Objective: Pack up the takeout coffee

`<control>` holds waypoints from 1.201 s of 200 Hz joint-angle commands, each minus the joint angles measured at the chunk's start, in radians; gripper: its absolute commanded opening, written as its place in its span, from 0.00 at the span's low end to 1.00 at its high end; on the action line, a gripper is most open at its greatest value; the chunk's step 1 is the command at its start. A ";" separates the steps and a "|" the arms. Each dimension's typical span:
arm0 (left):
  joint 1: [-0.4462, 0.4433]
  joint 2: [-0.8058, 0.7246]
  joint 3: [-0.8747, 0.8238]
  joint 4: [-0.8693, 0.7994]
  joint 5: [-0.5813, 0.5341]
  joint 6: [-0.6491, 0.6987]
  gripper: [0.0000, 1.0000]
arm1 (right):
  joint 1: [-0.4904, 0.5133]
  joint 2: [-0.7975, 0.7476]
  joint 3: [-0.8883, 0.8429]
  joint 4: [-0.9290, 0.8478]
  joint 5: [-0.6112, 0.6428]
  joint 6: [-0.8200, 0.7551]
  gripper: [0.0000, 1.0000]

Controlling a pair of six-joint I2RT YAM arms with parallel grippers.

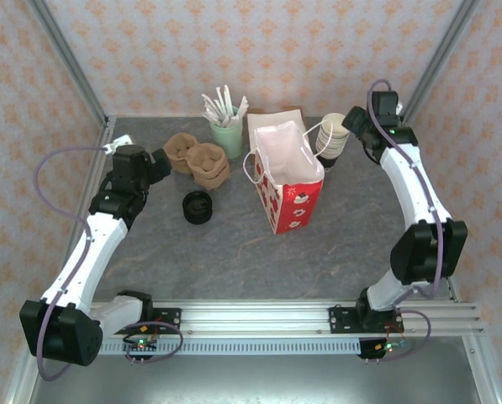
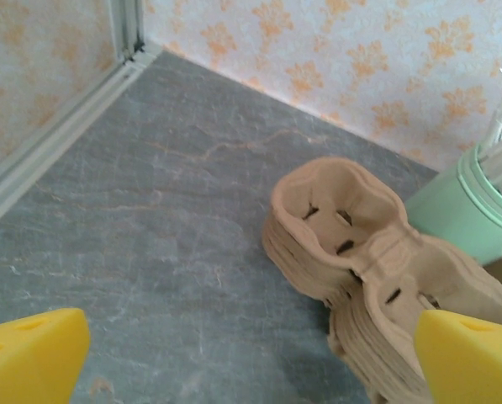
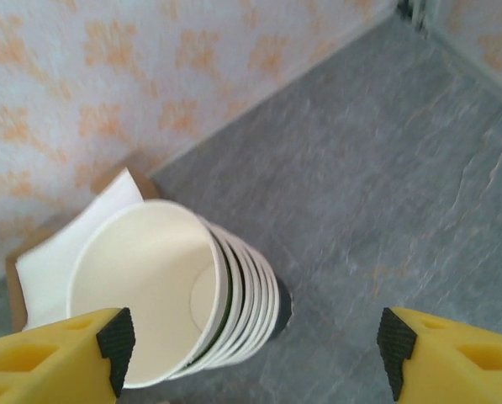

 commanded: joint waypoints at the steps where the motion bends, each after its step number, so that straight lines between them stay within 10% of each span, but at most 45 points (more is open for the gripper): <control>1: -0.010 -0.023 0.030 -0.092 0.073 -0.020 1.00 | 0.001 0.057 0.095 -0.156 -0.071 0.000 0.75; 240: -0.017 -0.090 0.027 -0.107 0.131 -0.003 1.00 | 0.000 0.251 0.289 -0.237 -0.086 -0.041 0.31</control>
